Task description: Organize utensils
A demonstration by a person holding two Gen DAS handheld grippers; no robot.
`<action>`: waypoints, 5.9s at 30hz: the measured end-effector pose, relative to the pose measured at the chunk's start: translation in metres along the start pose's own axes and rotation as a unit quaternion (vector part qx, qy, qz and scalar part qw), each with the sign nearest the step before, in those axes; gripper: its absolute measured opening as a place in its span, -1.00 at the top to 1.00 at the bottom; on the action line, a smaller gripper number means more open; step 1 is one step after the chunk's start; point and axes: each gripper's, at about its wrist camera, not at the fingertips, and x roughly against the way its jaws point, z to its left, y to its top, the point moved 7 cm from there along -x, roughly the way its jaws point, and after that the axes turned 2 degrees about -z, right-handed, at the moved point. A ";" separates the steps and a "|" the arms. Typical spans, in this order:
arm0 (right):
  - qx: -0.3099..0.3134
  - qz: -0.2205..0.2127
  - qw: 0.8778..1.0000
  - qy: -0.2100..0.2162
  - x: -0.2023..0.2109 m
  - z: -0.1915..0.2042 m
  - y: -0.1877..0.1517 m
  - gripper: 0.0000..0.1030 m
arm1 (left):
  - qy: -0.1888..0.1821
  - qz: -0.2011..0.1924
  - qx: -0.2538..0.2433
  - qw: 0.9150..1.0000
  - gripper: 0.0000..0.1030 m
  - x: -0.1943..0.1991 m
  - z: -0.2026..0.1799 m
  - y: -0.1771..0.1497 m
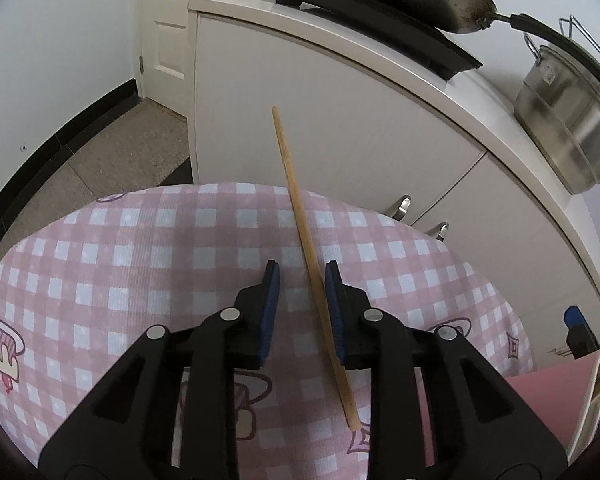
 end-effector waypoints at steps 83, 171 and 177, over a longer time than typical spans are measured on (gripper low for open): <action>0.052 0.055 0.997 0.014 -0.038 0.032 -0.008 -0.01 | -0.009 -0.019 0.037 0.999 0.88 0.020 0.018 -0.006; 0.063 0.068 0.995 0.024 -0.015 0.050 -0.015 -0.05 | 0.069 0.000 -0.034 0.997 0.53 0.028 0.052 -0.023; 0.053 0.065 0.996 0.029 -0.009 0.048 -0.012 -0.05 | 0.094 -0.032 -0.034 0.994 0.89 0.034 0.050 -0.021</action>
